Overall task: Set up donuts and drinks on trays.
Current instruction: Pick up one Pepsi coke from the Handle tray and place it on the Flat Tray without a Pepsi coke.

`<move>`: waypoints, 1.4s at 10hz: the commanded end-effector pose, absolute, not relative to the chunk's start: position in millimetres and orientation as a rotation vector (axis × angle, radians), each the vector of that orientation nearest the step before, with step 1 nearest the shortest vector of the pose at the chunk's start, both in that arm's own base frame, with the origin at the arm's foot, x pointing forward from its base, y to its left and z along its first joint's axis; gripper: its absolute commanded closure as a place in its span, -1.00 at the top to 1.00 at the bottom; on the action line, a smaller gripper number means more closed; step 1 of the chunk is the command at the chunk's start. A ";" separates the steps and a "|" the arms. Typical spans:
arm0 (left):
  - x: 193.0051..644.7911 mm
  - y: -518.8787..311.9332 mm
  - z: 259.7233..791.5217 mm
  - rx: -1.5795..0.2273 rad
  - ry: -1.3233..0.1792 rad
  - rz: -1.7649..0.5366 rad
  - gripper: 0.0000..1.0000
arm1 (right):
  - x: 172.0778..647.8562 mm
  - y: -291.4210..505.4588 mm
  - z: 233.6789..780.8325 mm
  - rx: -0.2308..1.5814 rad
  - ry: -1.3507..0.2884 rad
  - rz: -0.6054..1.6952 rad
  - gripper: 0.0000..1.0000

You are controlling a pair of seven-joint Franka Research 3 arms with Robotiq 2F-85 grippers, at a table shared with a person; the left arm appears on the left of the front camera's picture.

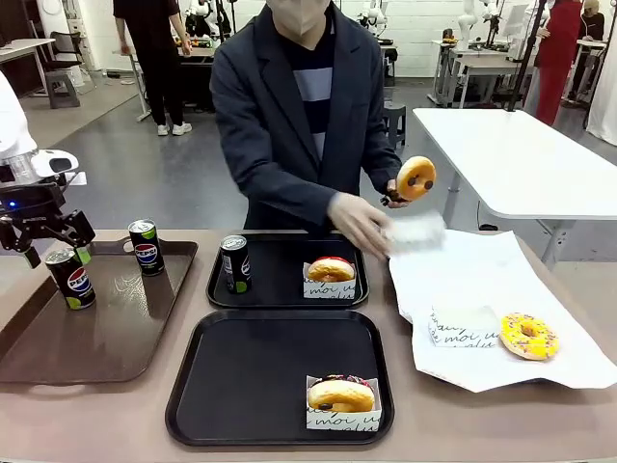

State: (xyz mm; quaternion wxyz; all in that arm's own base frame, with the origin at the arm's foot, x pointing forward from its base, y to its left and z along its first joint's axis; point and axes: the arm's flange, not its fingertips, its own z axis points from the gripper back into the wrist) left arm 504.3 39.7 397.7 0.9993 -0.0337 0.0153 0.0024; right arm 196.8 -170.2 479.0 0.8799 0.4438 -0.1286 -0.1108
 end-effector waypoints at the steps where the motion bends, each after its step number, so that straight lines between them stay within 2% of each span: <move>1: 507.7 36.8 392.6 -0.029 0.024 0.019 1.00 | 197.0 -170.7 478.7 0.940 -0.283 -0.215 1.00; 9: 505.7 30.3 377.3 -0.025 0.042 -0.007 1.00 | 197.0 -170.7 478.7 0.940 -0.283 -0.215 1.00; 10: 503.8 30.0 378.1 -0.029 0.031 -0.018 -0.06 | 197.0 -170.7 478.7 0.940 -0.283 -0.215 1.00; 11: 502.3 29.8 378.7 -0.038 0.030 -0.019 -0.06 | 197.0 -170.7 478.7 0.940 -0.283 -0.215 1.00; 12: 502.6 30.2 379.7 -0.043 0.032 -0.017 -1.00 | 197.0 -170.7 478.7 0.940 -0.283 -0.215 1.00; 13: 503.8 30.1 381.1 -0.044 0.037 -0.013 -0.15 | 197.0 -170.7 478.7 0.940 -0.283 -0.215 1.00; 14: 504.3 30.5 382.4 -0.042 0.036 -0.008 -1.00 | 197.0 -170.7 478.7 0.940 -0.283 -0.215 1.00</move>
